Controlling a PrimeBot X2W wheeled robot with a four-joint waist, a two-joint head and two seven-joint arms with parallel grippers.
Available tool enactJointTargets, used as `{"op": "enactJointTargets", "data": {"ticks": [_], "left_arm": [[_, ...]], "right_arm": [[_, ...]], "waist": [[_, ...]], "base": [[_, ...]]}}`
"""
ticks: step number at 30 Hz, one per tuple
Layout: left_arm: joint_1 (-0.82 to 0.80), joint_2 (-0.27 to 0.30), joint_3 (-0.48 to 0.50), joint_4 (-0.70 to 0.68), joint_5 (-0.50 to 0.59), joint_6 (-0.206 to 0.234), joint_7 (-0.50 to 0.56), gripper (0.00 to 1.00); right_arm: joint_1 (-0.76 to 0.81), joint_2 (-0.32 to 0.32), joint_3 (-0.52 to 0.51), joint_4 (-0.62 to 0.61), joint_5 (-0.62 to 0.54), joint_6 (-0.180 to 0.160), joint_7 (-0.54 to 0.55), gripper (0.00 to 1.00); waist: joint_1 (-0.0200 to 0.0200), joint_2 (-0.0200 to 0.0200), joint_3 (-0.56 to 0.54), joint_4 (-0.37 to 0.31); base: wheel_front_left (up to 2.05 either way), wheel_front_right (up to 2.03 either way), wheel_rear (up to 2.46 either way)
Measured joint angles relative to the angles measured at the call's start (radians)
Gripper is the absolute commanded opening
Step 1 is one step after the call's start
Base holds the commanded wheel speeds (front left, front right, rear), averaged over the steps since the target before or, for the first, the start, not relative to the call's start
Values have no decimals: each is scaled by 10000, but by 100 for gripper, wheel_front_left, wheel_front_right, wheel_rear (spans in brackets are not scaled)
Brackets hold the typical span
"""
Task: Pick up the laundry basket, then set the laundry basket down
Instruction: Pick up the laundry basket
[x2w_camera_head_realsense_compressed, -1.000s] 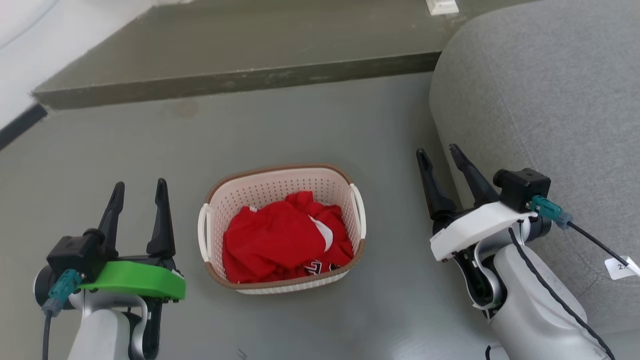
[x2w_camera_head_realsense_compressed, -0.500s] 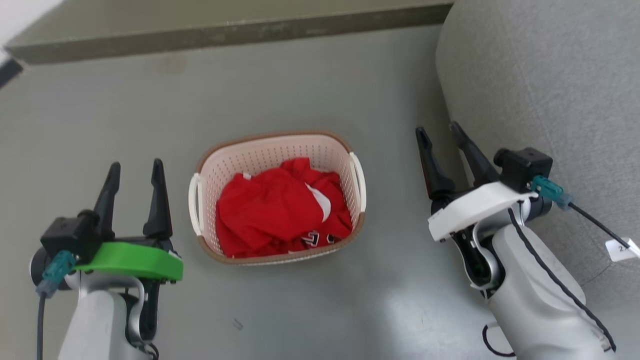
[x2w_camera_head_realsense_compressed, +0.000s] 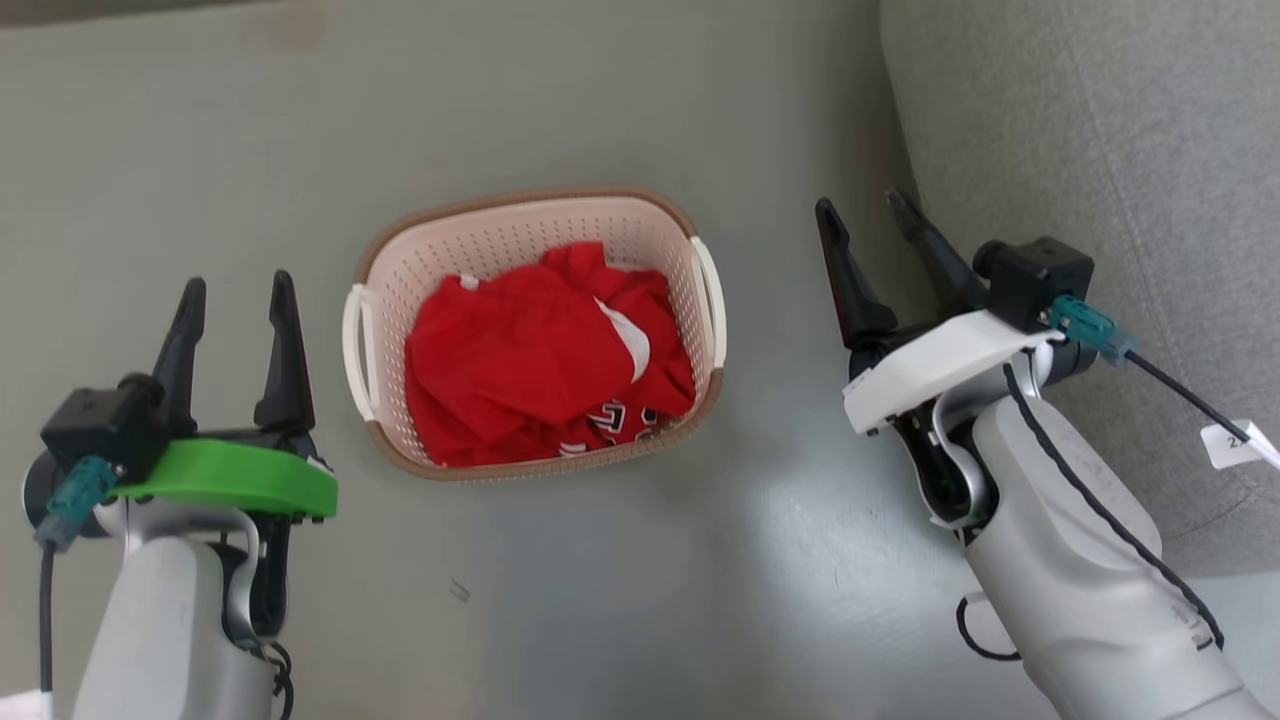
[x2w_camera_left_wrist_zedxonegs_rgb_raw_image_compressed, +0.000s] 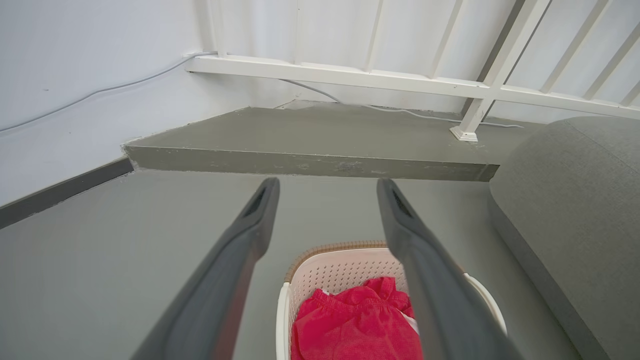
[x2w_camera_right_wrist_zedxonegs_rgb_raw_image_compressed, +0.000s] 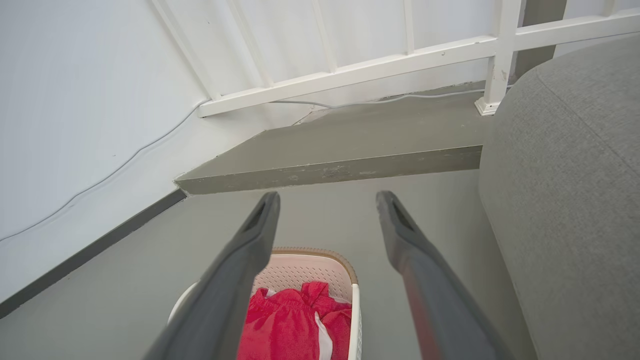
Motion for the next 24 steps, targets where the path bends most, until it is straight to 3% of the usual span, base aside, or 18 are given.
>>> {"op": "enactJointTargets", "data": {"ticks": [24], "left_arm": [[-1812,314,-173,1106,-77,-161,0,100]], "right_arm": [[-1581,4,286,780,-113,-6,-2,100]], "waist": [[1,0,2170,-65]], "base": [[0,0,0]]}}
